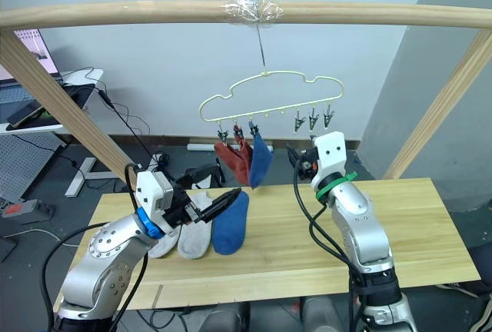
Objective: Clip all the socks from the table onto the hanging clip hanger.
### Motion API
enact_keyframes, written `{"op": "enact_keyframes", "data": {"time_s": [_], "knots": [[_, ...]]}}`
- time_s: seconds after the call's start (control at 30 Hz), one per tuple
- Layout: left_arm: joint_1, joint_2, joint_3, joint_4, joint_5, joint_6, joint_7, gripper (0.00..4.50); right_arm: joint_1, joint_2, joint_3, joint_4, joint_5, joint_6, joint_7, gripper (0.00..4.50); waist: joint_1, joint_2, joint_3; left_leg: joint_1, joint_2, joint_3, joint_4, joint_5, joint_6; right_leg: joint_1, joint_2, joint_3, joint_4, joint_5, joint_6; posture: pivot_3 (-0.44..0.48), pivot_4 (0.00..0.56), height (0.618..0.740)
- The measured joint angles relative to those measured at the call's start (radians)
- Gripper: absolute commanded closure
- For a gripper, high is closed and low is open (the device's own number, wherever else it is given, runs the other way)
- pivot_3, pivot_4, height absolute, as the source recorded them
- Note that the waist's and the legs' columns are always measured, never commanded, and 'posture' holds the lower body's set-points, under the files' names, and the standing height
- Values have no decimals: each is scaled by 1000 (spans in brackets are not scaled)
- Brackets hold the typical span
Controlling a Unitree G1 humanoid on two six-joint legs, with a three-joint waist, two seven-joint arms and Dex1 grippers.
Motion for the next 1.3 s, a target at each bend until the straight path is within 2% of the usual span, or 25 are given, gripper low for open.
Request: {"op": "enact_keyframes", "data": {"time_s": [0.07, 0.53, 1.3], "knots": [[-18, -11, 0, 23, 18, -28, -3, 0, -26, 15, -7, 43, -3, -15, -19, 2813, 0, 0, 0, 0, 0, 0, 0, 0, 0, 0, 0, 0, 0, 1, 1, -75, 133, 740], [-37, -35, -20, 36, 6, -54, -25, 0, -179, 91, -46, 267, -35, -67, -108, 2813, -3, 0, 0, 1, 1, 1, 0, 0, 0, 0, 1, 0, 1, 3, 1, -57, 127, 740], [-41, -33, -10, 53, 0, -57, -30, 0, -271, 150, -81, 403, -13, -123, -124, 2813, -2, 1, 0, 1, 1, 1, 0, 0, 0, 0, 1, 0, 1, 5, -3, -37, 105, 740]]}}
